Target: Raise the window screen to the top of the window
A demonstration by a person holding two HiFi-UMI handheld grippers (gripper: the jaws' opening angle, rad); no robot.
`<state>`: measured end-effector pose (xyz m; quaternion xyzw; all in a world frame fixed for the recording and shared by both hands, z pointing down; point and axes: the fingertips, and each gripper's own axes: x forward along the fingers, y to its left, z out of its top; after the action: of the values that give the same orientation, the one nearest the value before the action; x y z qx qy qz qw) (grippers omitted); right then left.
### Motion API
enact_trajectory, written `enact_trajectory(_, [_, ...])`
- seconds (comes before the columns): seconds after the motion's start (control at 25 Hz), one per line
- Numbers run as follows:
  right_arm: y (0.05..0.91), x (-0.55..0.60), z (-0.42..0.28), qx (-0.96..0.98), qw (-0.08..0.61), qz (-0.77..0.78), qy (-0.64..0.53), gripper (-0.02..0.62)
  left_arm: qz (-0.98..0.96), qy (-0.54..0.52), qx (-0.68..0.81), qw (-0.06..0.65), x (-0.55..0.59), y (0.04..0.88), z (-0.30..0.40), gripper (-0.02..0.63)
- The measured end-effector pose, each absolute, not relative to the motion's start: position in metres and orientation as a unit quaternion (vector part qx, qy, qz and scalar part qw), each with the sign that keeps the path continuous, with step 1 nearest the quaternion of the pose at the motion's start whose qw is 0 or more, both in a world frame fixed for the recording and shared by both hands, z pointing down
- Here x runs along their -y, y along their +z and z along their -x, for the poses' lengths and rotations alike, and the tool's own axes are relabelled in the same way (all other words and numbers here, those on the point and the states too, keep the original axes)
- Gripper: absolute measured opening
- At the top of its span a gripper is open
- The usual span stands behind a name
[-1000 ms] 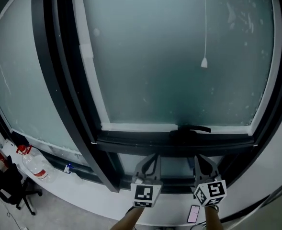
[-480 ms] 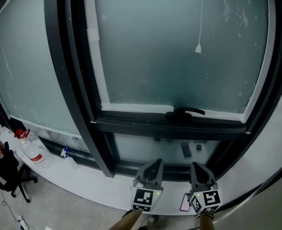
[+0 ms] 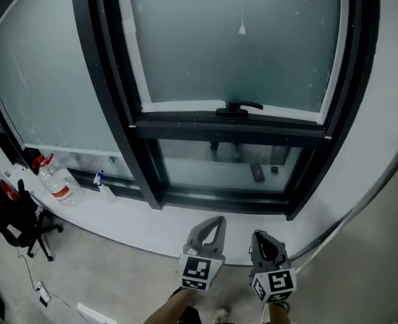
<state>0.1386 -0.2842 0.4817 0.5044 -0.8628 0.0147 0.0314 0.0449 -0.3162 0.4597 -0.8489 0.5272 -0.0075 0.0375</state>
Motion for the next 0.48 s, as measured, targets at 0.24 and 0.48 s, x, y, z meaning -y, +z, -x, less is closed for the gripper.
enact_trajectory(0.24, [0.484,0.248,-0.155,0.853,0.006,-0.521,0.035,0.006,0.858,-0.002,-0.512,0.052,0.275,0.451,-0.055,0.003])
enact_trajectory(0.48, [0.476,0.203,-0.082,0.871,0.029,-0.491,0.006,0.006,0.845,0.027,-0.534,0.014,0.209,0.459,0.010,0.003])
